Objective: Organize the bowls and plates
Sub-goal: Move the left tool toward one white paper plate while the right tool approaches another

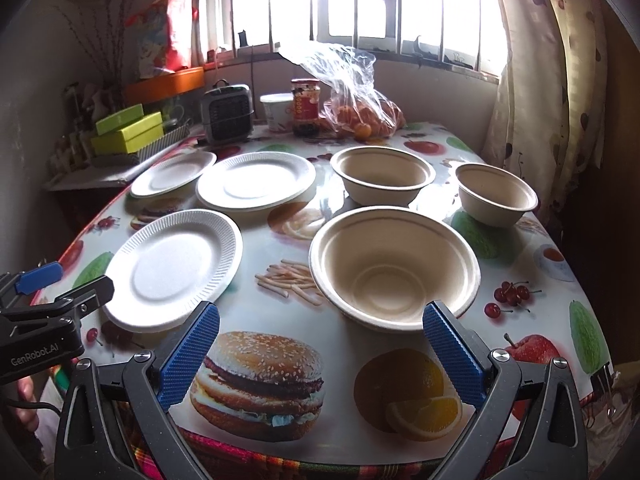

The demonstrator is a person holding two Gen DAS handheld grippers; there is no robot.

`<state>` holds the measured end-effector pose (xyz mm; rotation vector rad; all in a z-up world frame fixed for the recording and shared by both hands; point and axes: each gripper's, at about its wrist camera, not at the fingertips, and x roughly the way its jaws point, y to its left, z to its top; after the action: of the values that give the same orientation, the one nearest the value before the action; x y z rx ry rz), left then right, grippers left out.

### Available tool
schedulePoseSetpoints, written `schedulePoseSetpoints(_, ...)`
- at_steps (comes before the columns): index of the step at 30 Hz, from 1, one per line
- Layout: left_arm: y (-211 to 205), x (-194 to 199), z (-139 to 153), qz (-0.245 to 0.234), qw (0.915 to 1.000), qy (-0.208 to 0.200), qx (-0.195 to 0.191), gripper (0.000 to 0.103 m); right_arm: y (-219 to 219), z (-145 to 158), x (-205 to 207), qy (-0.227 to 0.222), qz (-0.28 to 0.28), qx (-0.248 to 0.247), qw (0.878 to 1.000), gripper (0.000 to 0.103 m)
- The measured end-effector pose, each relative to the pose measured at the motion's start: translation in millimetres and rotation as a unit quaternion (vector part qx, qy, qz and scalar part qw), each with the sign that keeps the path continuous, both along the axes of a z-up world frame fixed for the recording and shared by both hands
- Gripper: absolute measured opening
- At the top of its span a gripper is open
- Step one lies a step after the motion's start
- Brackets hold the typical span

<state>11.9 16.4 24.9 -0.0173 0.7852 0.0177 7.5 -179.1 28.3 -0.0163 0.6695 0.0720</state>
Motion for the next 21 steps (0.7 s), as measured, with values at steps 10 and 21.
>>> schedulePoseSetpoints(10, 44.6, 30.7, 21.5, 0.036, 0.9992, -0.006, -0.015, 0.091, 22.5, 35.7, 40.6, -0.012, 0.056, 0.012, 0.998, 0.103)
schedulePoseSetpoints(21, 98.9, 77.6, 39.5, 0.075, 0.997, -0.009, -0.015, 0.091, 56.5, 63.9, 107.2, -0.011, 0.114, 0.013, 0.993, 0.103)
